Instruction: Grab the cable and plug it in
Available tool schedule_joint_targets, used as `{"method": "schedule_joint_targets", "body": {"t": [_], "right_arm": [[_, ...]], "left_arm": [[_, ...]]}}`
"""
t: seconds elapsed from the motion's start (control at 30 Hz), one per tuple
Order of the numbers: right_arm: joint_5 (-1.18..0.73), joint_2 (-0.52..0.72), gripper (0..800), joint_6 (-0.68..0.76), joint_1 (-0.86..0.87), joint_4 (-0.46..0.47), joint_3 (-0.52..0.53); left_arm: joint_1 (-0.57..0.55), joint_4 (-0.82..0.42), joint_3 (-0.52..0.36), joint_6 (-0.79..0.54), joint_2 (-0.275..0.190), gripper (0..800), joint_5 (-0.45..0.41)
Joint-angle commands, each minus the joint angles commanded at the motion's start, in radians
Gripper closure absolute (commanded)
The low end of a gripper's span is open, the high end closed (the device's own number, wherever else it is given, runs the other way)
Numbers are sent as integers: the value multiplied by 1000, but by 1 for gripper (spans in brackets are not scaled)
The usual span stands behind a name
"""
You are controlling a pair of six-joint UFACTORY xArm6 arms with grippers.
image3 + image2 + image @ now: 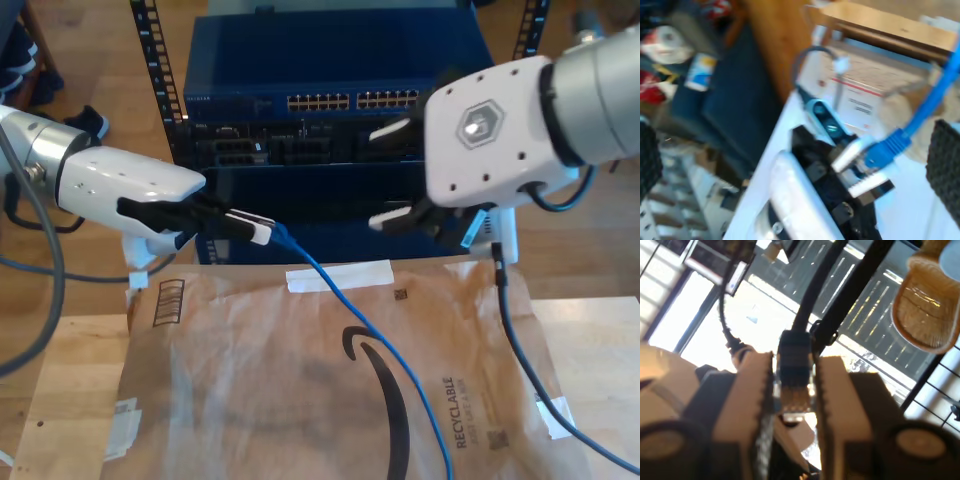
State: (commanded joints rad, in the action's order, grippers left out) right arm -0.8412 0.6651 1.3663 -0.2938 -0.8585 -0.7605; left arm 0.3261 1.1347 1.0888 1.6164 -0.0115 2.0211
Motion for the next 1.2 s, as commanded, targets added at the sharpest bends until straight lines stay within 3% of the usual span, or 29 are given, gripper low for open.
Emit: {"method": "schedule_joint_targets", "body": {"t": [0.1,0.23,0.37,0.43,0.73,1.2], "right_arm": [[129,20,72,-26,-66,0,35],[344,25,72,-46,-206,21,87],[559,25,72,-44,-353,153,124],[634,25,71,-41,-423,204,133],[663,95,68,-37,-460,206,215],[760,101,73,-38,-559,206,239]], "left_arm": [[34,115,8,8,35,795,69],[41,146,9,17,52,795,117],[46,155,9,20,64,795,152],[46,160,11,34,101,795,172],[57,180,25,75,140,794,209],[57,192,20,74,143,793,247]]}}
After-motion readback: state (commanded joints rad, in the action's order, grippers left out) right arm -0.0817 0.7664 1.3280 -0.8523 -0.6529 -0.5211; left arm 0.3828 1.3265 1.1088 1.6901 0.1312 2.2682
